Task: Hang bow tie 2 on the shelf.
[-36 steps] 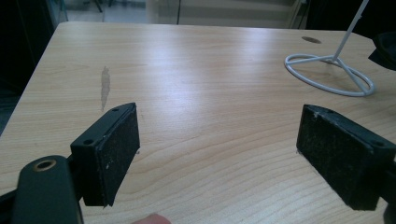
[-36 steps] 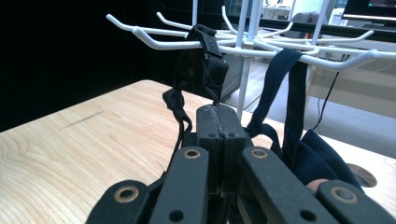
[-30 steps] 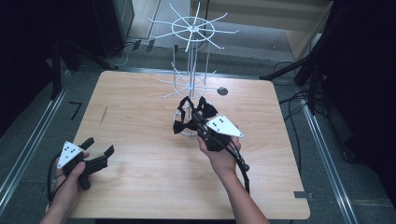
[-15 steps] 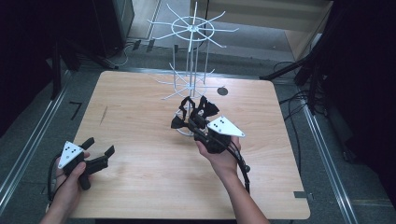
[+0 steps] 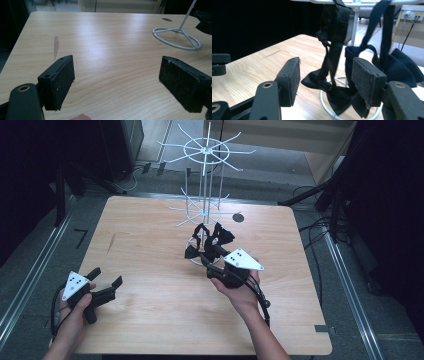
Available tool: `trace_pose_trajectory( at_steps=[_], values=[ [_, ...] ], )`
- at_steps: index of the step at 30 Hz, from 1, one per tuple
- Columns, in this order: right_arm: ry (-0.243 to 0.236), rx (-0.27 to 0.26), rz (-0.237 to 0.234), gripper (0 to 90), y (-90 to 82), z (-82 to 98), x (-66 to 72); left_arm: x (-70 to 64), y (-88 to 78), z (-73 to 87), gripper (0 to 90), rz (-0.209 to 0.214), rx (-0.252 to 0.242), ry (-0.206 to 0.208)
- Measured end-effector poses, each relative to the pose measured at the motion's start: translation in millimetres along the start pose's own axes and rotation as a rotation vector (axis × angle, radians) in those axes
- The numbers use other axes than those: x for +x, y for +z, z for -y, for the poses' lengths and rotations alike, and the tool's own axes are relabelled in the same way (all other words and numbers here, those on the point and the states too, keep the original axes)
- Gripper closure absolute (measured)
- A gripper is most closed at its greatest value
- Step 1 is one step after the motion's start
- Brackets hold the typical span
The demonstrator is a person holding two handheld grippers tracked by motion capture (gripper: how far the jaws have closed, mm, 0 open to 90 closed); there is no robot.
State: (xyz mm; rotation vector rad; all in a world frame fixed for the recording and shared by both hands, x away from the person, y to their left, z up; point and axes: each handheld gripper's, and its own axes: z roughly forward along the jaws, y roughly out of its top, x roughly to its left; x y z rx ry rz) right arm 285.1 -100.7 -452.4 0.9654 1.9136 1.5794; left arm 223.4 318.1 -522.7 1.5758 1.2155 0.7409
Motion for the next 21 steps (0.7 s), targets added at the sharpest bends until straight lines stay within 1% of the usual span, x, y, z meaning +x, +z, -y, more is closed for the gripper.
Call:
trace_pose_trajectory(
  at_steps=[3, 4, 7, 8, 9, 11, 13, 16, 21],
  values=[
    [0.003, 0.001, 0.019, 38.9, -2.2, 2.4, -2.8, 0.1, 0.0, 0.0, 13.9, 0.001, 0.001, 0.001],
    [0.006, 0.011, 0.025, 38.1, -3.4, 3.0, -4.1, 0.0, 0.0, 0.0, 13.9, 0.002, 0.0, 0.0],
    [0.001, 0.016, 0.034, 37.2, -4.9, 3.8, -4.5, -0.2, -0.3, 0.1, 13.9, 0.003, 0.0, 0.0],
    [-0.002, 0.015, 0.035, 37.4, -5.4, 4.3, -4.7, -0.3, -0.3, 0.2, 13.9, 0.003, 0.0, -0.001],
    [-0.014, 0.017, 0.036, 37.5, -5.8, 5.3, -5.5, -0.2, -0.4, 0.1, 13.9, 0.003, 0.0, 0.0],
    [-0.03, 0.031, 0.038, 37.2, -6.0, 7.2, -6.4, 0.0, -0.3, 0.1, 13.9, 0.001, 0.001, -0.002],
    [-0.035, 0.043, 0.04, 37.0, -6.5, 8.7, -7.3, 0.4, 0.0, 0.1, 13.9, 0.003, 0.001, -0.007],
    [-0.03, 0.049, 0.038, 35.9, -8.1, 10.6, -8.9, 0.9, 0.2, -0.2, 13.9, 0.007, 0.005, -0.009],
    [-0.026, 0.044, 0.045, 35.0, -14.0, 13.0, -12.7, 1.2, 0.2, -0.1, 13.9, 0.007, 0.005, -0.013]
  ],
)
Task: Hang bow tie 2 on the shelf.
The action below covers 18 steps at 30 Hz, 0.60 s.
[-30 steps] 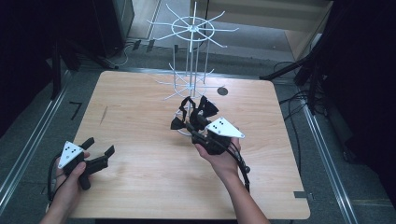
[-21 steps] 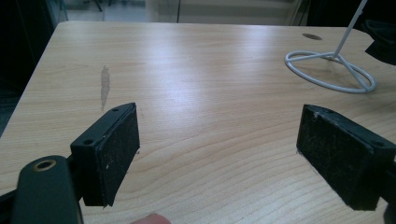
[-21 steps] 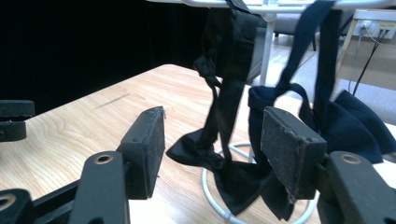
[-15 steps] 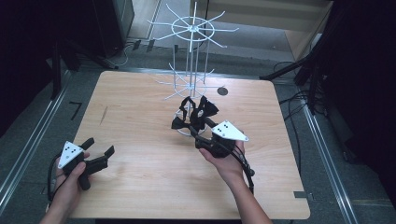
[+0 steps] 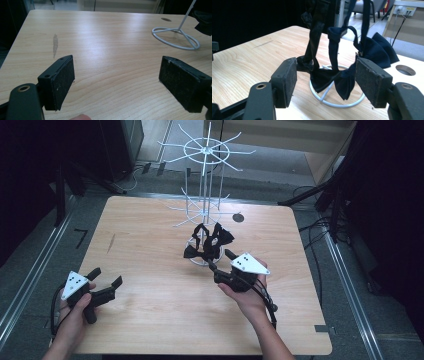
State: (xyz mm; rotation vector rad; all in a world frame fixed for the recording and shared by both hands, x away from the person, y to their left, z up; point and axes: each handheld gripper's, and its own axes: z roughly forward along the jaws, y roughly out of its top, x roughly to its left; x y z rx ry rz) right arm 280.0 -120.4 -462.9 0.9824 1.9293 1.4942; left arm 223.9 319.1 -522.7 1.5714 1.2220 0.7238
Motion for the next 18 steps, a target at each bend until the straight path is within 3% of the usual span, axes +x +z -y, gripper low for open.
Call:
trace_pose_trajectory(
  at_steps=[18],
  values=[
    [0.029, 0.027, 0.046, 32.8, -33.8, 22.5, -31.2, 0.9, 0.0, -0.3, 13.9, 0.001, 0.006, -0.002]
  ],
)
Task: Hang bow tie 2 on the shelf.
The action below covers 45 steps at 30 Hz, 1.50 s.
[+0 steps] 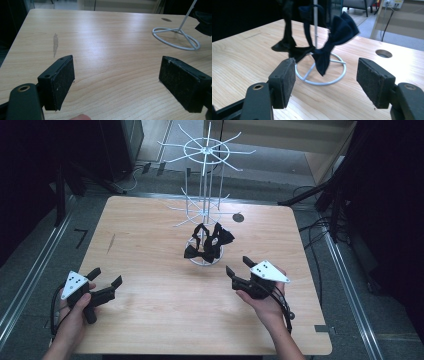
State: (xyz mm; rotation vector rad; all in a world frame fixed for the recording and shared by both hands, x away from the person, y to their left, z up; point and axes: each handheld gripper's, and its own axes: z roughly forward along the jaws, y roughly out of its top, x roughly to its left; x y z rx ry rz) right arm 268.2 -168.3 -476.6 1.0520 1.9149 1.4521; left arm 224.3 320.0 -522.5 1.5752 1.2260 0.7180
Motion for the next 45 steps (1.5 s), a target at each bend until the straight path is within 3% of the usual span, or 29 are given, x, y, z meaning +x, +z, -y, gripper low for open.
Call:
trace_pose_trajectory(
  at_steps=[20, 26, 30, 45],
  values=[
    [0.029, 0.032, 0.074, 32.2, -27.1, 22.3, -36.3, 0.1, 0.4, 0.0, 13.9, 0.001, 0.0, -0.004],
    [0.071, 0.025, 0.092, 32.1, -40.3, 31.3, -51.5, -0.2, 0.7, -0.1, 13.9, 0.001, 0.003, 0.001],
    [0.074, 0.02, 0.107, 31.4, -48.6, 36.3, -60.2, -0.3, 0.7, -0.1, 13.9, 0.002, 0.003, 0.002],
    [0.076, 0.026, 0.127, 20.2, -70.9, 53.4, -78.8, -0.7, 1.2, -0.2, 13.9, 0.004, 0.006, 0.005]
  ],
)
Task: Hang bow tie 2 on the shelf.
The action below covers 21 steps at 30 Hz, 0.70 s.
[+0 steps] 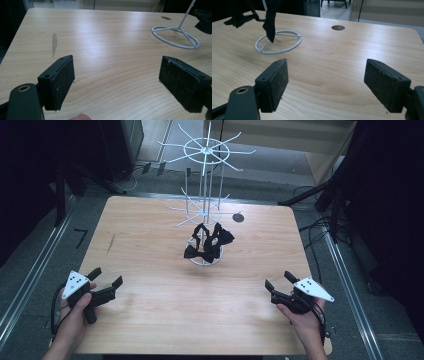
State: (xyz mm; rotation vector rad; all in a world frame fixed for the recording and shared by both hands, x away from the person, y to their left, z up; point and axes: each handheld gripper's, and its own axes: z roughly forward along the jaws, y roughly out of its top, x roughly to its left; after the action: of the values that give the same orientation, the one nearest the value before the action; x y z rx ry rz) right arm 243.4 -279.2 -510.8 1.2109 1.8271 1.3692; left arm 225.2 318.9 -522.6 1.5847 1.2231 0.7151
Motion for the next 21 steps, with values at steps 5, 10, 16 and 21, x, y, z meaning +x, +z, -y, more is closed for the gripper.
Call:
trace_pose_trajectory(
  at_steps=[5, 10, 16, 21],
  values=[
    [-0.005, 0.019, -0.017, 19.5, -6.9, 6.8, -5.6, -0.3, 0.2, -0.2, 13.9, 0.001, 0.005, 0.002],
    [-0.002, 0.03, -0.001, 19.4, -12.2, 11.9, -10.7, -0.1, 0.4, -0.2, 13.9, 0.001, 0.006, 0.0],
    [0.008, 0.033, 0.025, 19.5, -20.7, 18.1, -19.0, 0.0, 0.5, -0.3, 13.9, 0.002, 0.007, -0.001],
    [0.018, 0.032, 0.042, 19.6, -30.0, 24.5, -27.5, 0.2, 1.3, -0.4, 13.9, 0.002, 0.001, -0.009]
  ],
)
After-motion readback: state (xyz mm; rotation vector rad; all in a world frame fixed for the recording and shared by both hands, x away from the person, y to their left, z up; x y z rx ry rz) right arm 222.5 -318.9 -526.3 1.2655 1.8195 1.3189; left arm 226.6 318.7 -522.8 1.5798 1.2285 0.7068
